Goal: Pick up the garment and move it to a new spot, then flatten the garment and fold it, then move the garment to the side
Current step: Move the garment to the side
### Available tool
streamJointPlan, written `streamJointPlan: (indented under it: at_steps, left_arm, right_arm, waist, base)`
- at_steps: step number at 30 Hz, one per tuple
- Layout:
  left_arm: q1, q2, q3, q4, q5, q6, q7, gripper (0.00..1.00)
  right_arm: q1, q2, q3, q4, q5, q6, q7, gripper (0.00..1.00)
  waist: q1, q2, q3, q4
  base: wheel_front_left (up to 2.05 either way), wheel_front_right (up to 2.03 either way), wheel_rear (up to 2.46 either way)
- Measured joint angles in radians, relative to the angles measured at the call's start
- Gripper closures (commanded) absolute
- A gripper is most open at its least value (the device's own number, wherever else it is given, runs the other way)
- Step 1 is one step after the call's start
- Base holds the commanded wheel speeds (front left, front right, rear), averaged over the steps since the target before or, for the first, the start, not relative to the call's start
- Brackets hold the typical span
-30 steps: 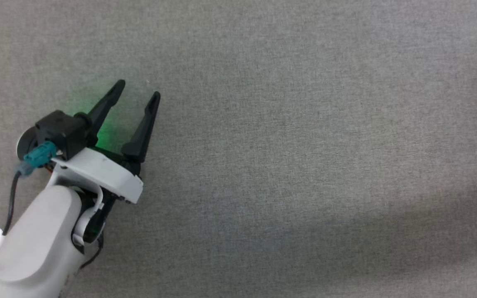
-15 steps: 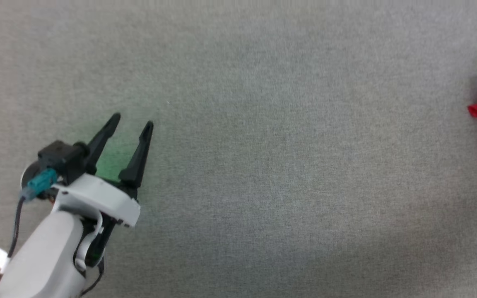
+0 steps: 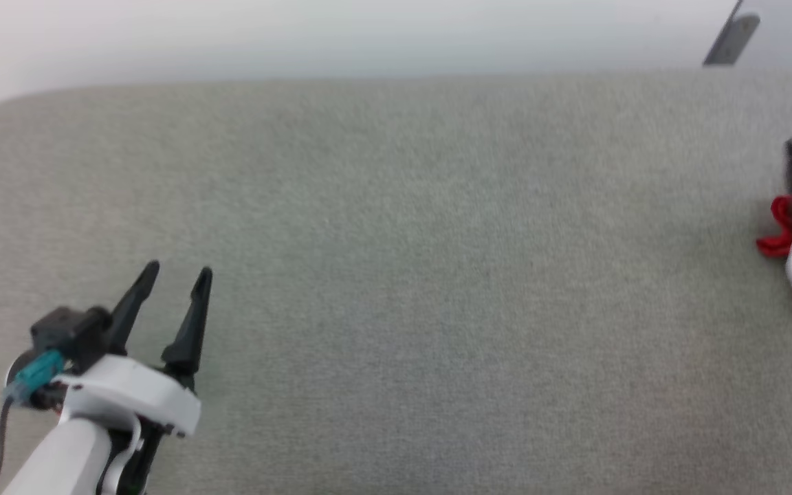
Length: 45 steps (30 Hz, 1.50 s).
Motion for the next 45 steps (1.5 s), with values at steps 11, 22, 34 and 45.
streamJointPlan:
  at_steps: [11, 22, 34, 45]
  left_arm:
    - [0.203, -0.023, 0.182, -0.059, 0.064, 0.007, -0.005, 0.0]
    - [0.352, -0.098, 0.356, -0.103, 0.15, -0.017, -0.005, 0.0]
    - [0.456, -0.188, 0.482, -0.154, 0.266, -0.082, -0.005, 0.0]
    - [0.476, -0.23, 0.512, -0.17, 0.3, -0.1, -0.005, 0.0]
  right_arm:
    - [0.232, 0.072, 0.013, -0.14, 0.061, 0.0, -0.039, 0.0]
    - [0.506, 0.135, -0.128, -0.454, 0.003, 0.0, -0.042, 0.0]
    - [0.726, 0.226, -0.22, -0.657, -0.059, 0.0, -0.042, 0.0]
    - [0.809, 0.269, -0.248, -0.716, -0.071, 0.0, -0.042, 0.0]
  waist:
    - [0.0, 0.0, -0.142, 0.04]
    - [0.0, 0.0, -0.217, 0.051]
    - [0.0, 0.0, -0.239, 0.046]
    - [0.0, 0.0, -0.247, 0.044]
  base:
    - [0.0, 0.0, 0.0]
    - [0.0, 0.0, 0.0]
    - [0.0, 0.0, 0.0]
    - [0.0, 0.0, 0.0]
